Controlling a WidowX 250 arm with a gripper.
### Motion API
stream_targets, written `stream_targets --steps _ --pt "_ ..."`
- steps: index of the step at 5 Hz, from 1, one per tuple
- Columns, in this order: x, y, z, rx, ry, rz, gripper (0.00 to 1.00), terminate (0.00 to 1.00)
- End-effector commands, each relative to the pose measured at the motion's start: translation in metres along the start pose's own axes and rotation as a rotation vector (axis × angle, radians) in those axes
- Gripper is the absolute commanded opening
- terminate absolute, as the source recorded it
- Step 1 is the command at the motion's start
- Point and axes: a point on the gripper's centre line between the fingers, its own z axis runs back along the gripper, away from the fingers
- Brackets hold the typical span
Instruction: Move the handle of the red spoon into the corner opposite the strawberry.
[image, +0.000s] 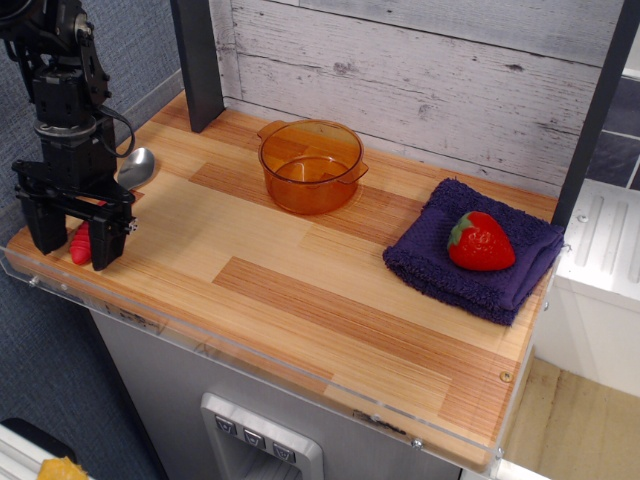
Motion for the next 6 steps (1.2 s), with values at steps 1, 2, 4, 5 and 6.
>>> stream_targets --steps 1,2,4,5,6 --pt "0.003 -0.001 0.037 0.015 -0.092 -0.063 1.0 0.0" --pt "0.002 -0.007 0.064 0.063 -0.063 -0.06 1.0 0.0" --pt "-0.003 -0.029 0.11 0.083 -0.024 -0.081 1.0 0.0" --pt "0.014 -0.039 0.132 0.081 -0.067 -0.094 1.0 0.0" --pt "0.033 -0.043 0.152 0.086 -0.096 -0.098 1.0 0.0"
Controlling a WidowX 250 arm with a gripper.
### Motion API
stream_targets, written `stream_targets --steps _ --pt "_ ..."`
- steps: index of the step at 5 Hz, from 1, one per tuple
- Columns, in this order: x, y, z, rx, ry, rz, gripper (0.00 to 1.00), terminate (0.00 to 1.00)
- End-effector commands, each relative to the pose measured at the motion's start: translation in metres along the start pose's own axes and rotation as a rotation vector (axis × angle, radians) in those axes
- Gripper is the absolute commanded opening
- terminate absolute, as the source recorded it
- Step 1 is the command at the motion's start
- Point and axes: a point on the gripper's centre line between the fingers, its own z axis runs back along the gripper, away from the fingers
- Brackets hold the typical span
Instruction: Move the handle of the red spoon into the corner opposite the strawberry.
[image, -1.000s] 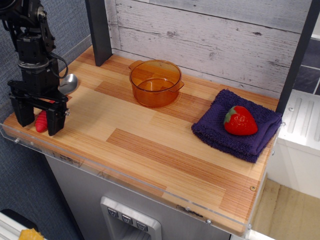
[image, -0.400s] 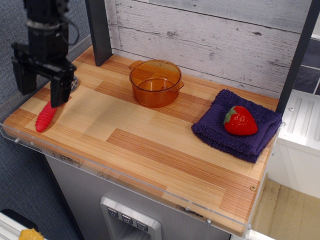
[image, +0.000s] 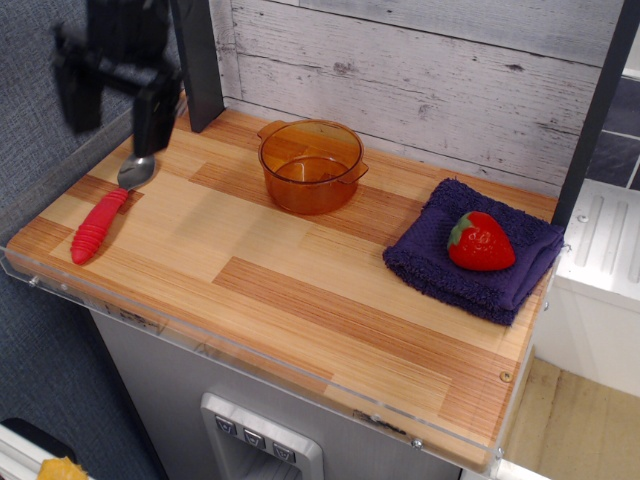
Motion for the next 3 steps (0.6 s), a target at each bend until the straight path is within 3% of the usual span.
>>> stream_targets --steps 1,3 --pt "0.032 0.003 0.047 0.04 -0.176 0.049 1.0 0.0" --pt "0.056 0.004 0.046 0.04 -0.356 0.069 1.0 0.0"
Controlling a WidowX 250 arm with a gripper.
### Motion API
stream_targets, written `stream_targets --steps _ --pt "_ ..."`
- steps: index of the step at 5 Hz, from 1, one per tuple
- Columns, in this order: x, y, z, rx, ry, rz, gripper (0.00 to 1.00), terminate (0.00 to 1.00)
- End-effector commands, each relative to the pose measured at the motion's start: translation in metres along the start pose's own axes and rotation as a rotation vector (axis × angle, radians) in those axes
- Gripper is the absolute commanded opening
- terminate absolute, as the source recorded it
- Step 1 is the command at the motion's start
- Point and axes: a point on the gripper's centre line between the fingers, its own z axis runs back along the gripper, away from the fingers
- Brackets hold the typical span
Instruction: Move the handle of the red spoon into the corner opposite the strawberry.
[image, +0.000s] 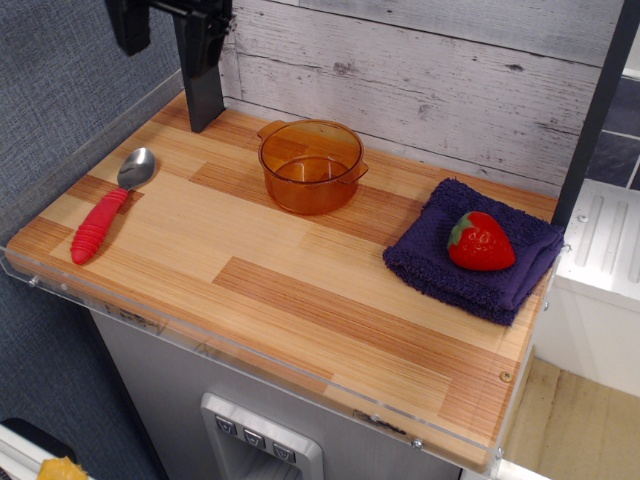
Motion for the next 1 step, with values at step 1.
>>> stream_targets --steps 1 --pt "0.0072 0.0006 0.0116 -0.003 -0.119 -0.011 1.0 1.0"
